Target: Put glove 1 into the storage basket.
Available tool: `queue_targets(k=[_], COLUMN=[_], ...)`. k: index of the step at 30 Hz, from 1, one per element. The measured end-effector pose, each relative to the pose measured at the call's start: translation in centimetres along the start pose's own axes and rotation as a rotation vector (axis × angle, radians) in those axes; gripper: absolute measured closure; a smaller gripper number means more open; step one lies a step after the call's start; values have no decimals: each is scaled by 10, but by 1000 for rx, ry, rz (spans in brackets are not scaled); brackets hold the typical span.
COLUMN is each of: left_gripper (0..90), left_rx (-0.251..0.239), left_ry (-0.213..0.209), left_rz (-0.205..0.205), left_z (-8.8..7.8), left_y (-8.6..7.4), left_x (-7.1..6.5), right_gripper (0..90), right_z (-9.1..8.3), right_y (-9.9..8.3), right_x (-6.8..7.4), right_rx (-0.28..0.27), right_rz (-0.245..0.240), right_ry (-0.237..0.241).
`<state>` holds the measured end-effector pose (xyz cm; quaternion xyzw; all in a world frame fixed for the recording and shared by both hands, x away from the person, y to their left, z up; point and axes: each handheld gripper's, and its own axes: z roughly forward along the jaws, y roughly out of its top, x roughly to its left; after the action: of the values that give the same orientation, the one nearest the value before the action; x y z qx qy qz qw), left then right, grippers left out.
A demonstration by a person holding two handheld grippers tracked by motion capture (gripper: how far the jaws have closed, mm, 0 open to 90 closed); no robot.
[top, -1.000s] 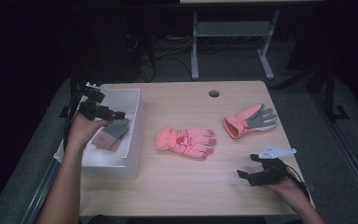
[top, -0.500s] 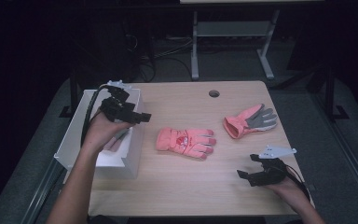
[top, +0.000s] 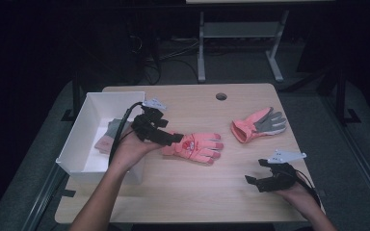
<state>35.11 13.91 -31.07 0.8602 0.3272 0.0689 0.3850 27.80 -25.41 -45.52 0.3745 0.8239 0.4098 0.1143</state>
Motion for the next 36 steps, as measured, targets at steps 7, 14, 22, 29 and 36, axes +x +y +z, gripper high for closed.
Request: queue_targets(k=[7,14,22,29,36], left_gripper=[342,632,897,898,898], left_rx=[36,37,83,71,60], left_ry=[-47,-47,8,44,70], left_rz=[29,17,-14,-23,-35], left_z=[25,49,76,87,97], left_y=[-15,-34,-50,-47,-39], left_x=[-17,-20,-8,2,11], right_gripper=[139,139,139,139,139], right_z=[0,0,0,1,1], right_y=[0,0,0,0,1], right_x=[0,1,1,1,1], right_rx=[0,0,0,4,4], right_rz=[3,-1,-2,0,-1], right_ry=[1,3,5,6,9])
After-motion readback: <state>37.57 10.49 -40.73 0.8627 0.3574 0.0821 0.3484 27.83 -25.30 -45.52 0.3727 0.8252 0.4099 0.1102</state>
